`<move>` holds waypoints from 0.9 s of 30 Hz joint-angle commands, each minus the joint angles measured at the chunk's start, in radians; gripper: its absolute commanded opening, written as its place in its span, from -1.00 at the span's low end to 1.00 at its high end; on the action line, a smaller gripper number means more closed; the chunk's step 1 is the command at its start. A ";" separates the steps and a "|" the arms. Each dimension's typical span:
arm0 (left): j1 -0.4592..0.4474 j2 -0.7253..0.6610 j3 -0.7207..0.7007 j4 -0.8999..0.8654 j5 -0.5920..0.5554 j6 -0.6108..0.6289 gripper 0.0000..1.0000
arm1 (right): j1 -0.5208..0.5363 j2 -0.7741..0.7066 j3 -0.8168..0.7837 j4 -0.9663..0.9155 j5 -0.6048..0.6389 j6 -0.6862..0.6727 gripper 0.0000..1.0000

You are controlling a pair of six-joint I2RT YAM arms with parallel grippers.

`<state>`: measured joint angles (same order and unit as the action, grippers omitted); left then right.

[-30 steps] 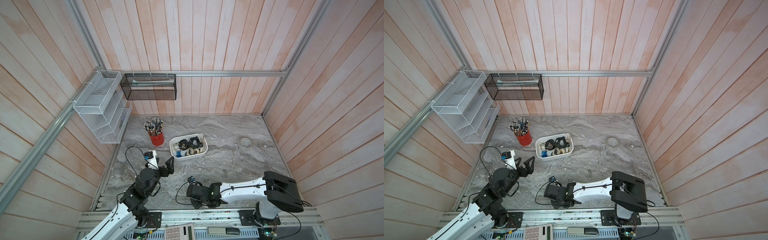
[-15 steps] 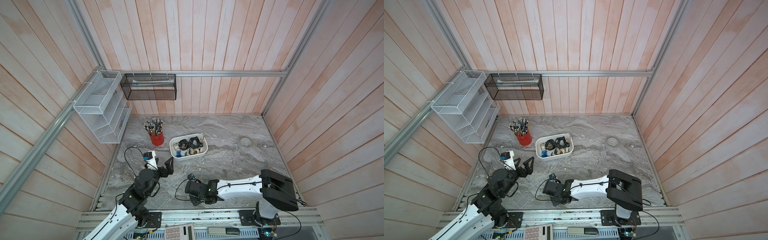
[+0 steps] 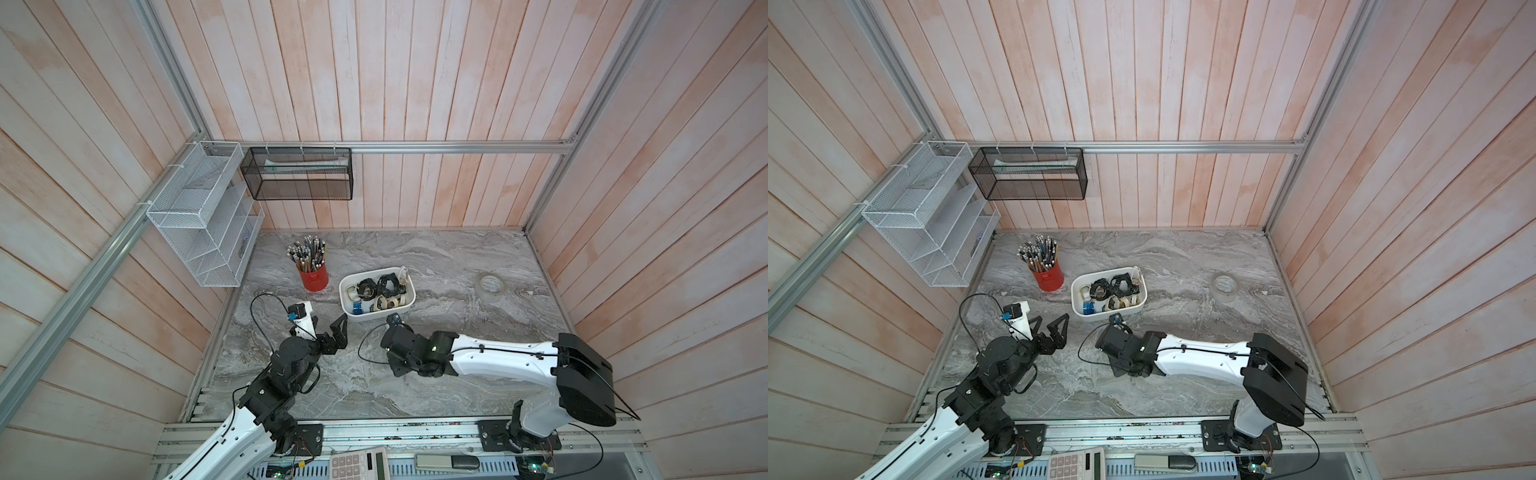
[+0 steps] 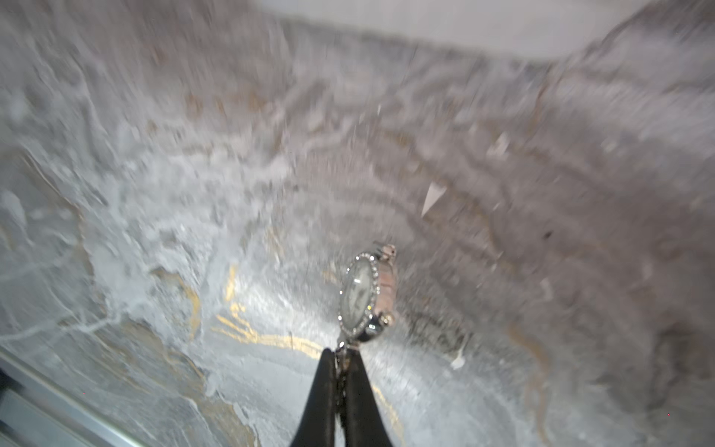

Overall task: Put the watch into the storage box
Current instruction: Pick up the watch at the center of the board.

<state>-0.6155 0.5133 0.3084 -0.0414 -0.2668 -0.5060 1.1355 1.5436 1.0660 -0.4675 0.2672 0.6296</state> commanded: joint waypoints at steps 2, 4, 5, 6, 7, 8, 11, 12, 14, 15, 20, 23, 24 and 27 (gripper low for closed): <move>0.004 0.007 -0.016 0.024 0.027 -0.025 0.99 | -0.098 -0.020 0.110 0.072 0.092 -0.168 -1.00; 0.003 0.007 -0.020 0.022 0.034 -0.032 0.99 | -0.130 -0.014 0.149 0.133 0.096 -0.221 -1.00; 0.004 0.006 -0.021 0.020 0.035 -0.033 1.00 | -0.144 -0.006 0.174 0.158 0.096 -0.246 -1.00; 0.003 0.004 -0.022 0.017 0.035 -0.035 0.99 | -0.160 0.006 0.204 0.174 0.090 -0.271 -1.00; 0.005 0.004 -0.021 0.017 0.035 -0.037 0.99 | -0.174 0.024 0.233 0.181 0.080 -0.294 -1.00; 0.004 0.003 -0.022 0.015 0.035 -0.038 0.99 | -0.193 0.045 0.265 0.188 0.074 -0.317 -1.00; 0.003 0.004 -0.022 0.015 0.035 -0.046 0.99 | -0.232 0.099 0.344 0.221 0.051 -0.378 -1.00; 0.005 0.007 -0.021 0.015 0.035 -0.050 0.99 | -0.246 0.115 0.362 0.239 0.039 -0.397 -1.00; 0.005 0.008 -0.024 0.018 0.034 -0.057 0.99 | -0.268 0.153 0.395 0.267 0.002 -0.425 -1.00; 0.004 0.008 -0.025 0.021 0.035 -0.060 0.99 | -0.276 0.174 0.409 0.280 -0.007 -0.441 -1.00; 0.004 0.019 -0.019 0.020 0.034 -0.066 0.99 | -0.299 0.258 0.474 0.305 -0.031 -0.495 -1.00; 0.004 0.027 -0.015 0.021 0.032 -0.066 0.99 | -0.309 0.295 0.488 0.332 -0.054 -0.513 -1.00; 0.004 0.030 -0.014 0.021 0.031 -0.067 0.99 | -0.311 0.307 0.494 0.335 -0.062 -0.517 -1.00; 0.004 0.041 -0.010 0.025 0.031 -0.066 0.99 | -0.318 0.345 0.502 0.348 -0.081 -0.519 -1.00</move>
<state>-0.6155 0.5480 0.2955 -0.0368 -0.2405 -0.5694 0.8272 1.8652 1.5288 -0.1635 0.2226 0.1402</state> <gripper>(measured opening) 0.997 0.060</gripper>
